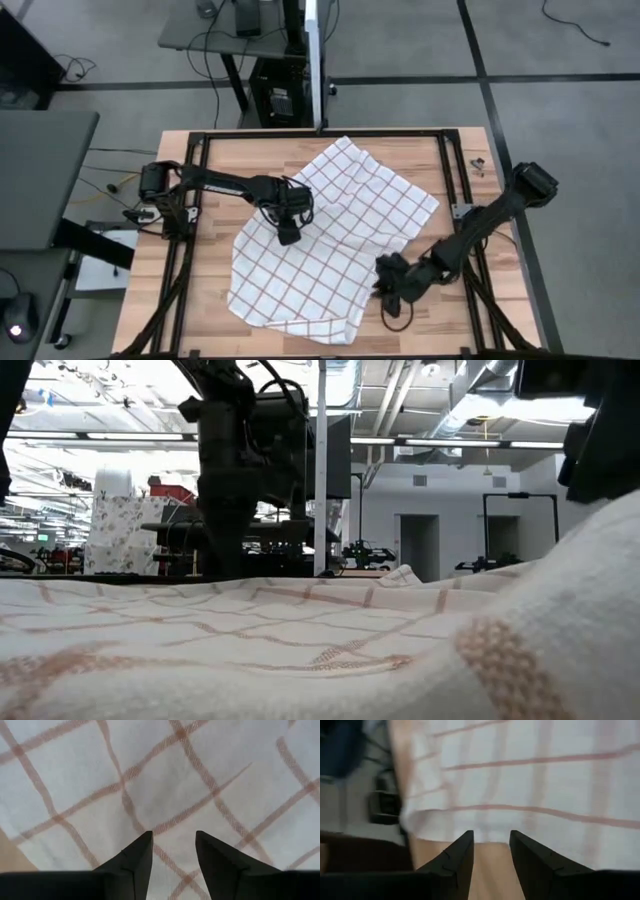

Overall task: Roll towel
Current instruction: Fold the white towel

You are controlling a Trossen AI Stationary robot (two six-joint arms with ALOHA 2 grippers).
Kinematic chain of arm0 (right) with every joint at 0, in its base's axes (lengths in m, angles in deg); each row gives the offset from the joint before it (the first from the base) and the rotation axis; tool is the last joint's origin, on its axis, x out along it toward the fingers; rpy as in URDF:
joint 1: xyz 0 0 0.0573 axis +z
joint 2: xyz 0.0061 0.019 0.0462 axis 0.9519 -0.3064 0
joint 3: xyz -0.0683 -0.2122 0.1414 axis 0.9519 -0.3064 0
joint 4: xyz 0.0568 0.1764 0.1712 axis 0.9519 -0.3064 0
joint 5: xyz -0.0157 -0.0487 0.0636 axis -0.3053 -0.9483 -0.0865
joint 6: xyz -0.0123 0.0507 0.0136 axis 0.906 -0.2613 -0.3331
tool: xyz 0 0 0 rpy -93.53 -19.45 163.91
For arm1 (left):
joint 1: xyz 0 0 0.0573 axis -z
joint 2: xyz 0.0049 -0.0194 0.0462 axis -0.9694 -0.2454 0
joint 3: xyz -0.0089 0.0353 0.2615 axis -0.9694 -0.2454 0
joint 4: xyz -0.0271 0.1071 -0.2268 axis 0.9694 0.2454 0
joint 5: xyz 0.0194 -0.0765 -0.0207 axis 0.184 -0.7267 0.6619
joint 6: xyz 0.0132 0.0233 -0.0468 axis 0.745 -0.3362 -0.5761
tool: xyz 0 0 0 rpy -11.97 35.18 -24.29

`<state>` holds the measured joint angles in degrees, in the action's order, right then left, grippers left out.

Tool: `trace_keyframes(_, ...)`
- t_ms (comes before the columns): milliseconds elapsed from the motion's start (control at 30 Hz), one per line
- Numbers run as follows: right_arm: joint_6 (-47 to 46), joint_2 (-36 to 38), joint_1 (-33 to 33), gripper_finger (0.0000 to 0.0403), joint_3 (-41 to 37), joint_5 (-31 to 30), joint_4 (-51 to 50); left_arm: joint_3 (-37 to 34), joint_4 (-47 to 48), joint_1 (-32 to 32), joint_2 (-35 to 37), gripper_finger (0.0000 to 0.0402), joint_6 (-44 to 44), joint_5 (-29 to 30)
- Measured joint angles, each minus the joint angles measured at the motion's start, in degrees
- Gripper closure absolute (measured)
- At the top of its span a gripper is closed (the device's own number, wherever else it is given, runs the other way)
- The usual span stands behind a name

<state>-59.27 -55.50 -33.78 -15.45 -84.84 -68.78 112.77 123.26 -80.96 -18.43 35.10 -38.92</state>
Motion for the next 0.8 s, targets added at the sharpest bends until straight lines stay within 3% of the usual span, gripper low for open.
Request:
trace_keyframes(200,-2.37,-9.16,-0.59,0.0280,0.74,1.39,14.69,-2.54,-3.29,0.00,-0.04,0.0267,0.10,-0.15)
trace_keyframes(333,-3.04,-13.45,-1.84,0.0280,4.90,3.89,15.38,-3.73,-3.25,0.00,-0.03,0.0267,0.28,-0.16)
trace_keyframes(533,-6.97,-14.98,-2.80,0.0280,10.00,4.37,-1.52,-4.54,-2.46,-0.04,-0.03,0.0267,3.56,0.84)
trace_keyframes(800,-16.59,-8.54,-6.48,0.0280,14.67,4.24,-25.31,-4.01,2.14,1.82,4.15,0.0267,0.85,0.76)
